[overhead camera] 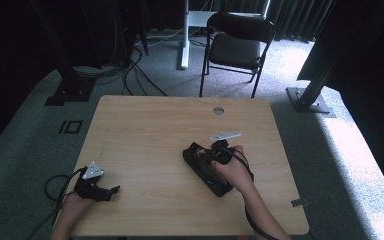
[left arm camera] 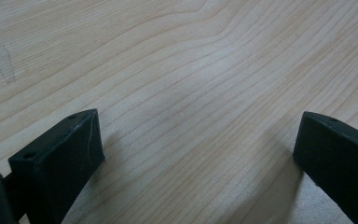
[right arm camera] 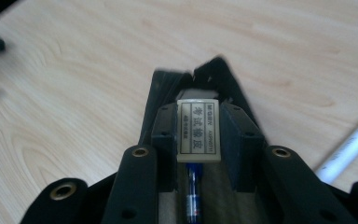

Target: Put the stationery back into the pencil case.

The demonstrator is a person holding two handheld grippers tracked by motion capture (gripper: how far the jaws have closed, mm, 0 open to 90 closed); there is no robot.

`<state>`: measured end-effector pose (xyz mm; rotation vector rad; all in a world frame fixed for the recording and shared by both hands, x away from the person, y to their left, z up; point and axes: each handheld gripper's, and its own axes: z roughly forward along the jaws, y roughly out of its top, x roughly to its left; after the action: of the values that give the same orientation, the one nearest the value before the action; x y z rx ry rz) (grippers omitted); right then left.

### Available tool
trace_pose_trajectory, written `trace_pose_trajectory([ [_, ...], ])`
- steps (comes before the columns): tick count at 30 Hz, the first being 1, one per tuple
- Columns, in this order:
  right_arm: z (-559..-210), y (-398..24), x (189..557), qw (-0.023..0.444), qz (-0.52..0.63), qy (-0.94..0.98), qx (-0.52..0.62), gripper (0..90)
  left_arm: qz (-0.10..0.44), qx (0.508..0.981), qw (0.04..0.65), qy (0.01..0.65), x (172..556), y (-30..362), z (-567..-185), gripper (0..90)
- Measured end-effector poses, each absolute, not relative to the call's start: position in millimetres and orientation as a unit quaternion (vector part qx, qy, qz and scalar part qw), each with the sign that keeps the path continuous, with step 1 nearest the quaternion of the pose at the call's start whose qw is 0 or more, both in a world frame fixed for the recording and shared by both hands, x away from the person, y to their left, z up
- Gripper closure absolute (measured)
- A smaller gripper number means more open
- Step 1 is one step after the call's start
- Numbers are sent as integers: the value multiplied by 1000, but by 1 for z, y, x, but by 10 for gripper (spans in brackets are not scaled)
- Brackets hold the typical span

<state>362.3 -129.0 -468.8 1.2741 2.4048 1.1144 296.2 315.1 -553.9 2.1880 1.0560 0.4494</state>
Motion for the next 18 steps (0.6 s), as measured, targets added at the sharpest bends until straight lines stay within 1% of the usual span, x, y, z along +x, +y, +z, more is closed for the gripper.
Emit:
trace_pose_trajectory([
  [10,-484,-119,368,91,338,835,425,673,172,836,329,404,296,315,-554,17],
  [11,-484,-120,368,92,337,835,425,649,172,836,329,404,296,315,-554,17],
  [13,-483,-120,368,88,342,833,425,628,172,836,329,404,296,315,-554,16],
  [16,-477,-124,366,93,356,827,426,627,172,836,329,404,296,315,-554,17],
  [18,-467,-131,365,96,386,809,433,626,172,836,329,404,296,315,-554,16],
])
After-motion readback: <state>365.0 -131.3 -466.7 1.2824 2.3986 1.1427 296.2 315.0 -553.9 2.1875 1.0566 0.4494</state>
